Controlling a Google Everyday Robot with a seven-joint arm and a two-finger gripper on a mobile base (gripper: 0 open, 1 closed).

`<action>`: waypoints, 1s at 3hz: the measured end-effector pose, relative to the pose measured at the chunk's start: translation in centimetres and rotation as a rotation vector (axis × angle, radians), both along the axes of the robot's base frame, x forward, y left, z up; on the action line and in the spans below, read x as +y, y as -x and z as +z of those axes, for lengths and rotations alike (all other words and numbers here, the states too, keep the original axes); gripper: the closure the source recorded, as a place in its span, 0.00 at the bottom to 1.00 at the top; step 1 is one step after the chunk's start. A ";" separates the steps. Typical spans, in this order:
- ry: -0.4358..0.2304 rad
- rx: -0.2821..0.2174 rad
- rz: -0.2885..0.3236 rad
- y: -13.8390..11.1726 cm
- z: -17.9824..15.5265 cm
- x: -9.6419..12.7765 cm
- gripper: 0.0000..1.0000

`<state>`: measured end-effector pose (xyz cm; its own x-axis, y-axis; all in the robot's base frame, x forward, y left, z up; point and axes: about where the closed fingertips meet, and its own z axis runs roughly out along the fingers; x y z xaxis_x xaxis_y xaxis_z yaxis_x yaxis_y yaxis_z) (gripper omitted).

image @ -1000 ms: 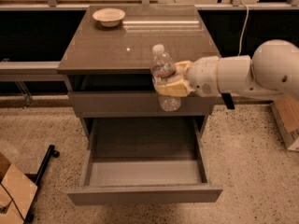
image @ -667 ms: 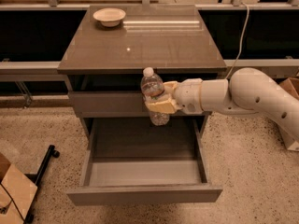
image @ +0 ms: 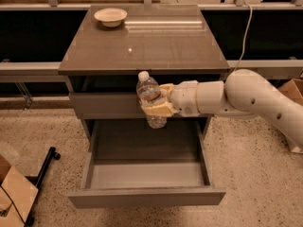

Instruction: Place water bottle into middle drawer

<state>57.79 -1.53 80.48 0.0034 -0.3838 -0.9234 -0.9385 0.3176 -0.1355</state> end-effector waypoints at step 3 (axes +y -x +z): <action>-0.218 0.027 0.028 3.0 -14.0 4.6 1.00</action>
Offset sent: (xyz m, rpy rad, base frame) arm -0.0345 0.0523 -0.1509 0.2644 0.0222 0.0391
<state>54.81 3.09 66.49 -0.0149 -0.1755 -0.9844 -0.9497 0.3105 -0.0410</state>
